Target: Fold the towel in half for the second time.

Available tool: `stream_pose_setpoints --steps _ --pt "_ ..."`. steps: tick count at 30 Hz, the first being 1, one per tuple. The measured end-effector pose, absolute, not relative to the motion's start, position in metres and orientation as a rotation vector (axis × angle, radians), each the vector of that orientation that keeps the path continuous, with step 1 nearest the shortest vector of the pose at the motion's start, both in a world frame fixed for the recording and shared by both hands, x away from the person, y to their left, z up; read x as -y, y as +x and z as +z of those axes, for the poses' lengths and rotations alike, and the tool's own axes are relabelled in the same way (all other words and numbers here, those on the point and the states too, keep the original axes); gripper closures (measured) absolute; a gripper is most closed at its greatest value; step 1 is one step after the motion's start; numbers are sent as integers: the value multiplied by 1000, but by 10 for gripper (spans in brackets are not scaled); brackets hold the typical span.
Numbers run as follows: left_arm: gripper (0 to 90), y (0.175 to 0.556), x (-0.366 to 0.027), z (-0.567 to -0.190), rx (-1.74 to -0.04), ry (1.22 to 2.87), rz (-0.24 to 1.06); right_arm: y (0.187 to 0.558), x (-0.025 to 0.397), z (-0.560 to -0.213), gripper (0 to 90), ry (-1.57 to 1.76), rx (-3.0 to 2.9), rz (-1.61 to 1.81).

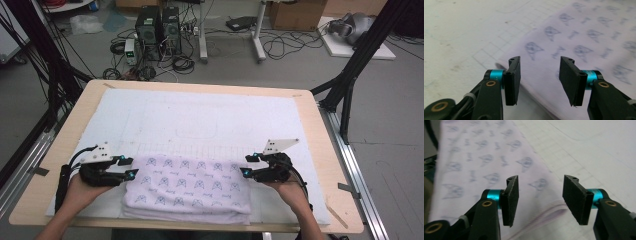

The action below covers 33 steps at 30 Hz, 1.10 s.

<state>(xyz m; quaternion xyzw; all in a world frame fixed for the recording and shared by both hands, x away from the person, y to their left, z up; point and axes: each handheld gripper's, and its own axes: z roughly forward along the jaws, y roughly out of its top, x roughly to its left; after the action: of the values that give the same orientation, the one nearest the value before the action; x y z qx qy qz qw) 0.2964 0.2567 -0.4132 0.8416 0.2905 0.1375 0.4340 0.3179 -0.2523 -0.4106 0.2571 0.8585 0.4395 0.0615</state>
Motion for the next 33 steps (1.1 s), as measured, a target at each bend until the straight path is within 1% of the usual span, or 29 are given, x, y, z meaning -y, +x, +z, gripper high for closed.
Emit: stream_pose_setpoints --steps 4,7,9,10,12,13,15,16,17,18,22,26,29,33 --pt "439 319 -250 -422 -778 2093 327 331 254 -421 393 864 -2583 1300" --pt "416 331 -242 -432 -795 2141 304 337 253 -428 361 897 -2606 1242" --pt "406 334 -240 -438 -812 2174 280 339 253 -434 360 923 -2626 1211" --pt "410 334 -240 -440 -807 2178 283 339 253 -436 377 925 -2633 1210" --pt "506 330 -239 -441 -777 2173 285 336 252 -441 450 906 -2672 1203" --pt "543 328 -238 -440 -767 2175 297 335 251 -443 467 894 -2687 1199" --pt "648 325 -237 -440 -747 2174 298 332 250 -443 613 881 -2704 1229" --pt "694 324 -237 -440 -751 2165 304 332 250 -443 642 875 -2708 1226" --pt "724 323 -237 -440 -754 2161 304 332 249 -443 712 864 -2721 1242" --pt "748 322 -238 -440 -758 2149 301 332 249 -443 742 850 -2739 1261" --pt "788 320 -237 -438 -778 2122 303 333 249 -439 786 839 -2740 1267" --pt "794 326 -233 -428 -780 2100 333 339 253 -429 792 836 -2698 1295" --pt "794 338 -229 -415 -794 2071 381 349 255 -415 793 832 -2663 1279" --pt "794 366 -222 -401 -823 2043 438 374 258 -393 790 856 -2585 1254"
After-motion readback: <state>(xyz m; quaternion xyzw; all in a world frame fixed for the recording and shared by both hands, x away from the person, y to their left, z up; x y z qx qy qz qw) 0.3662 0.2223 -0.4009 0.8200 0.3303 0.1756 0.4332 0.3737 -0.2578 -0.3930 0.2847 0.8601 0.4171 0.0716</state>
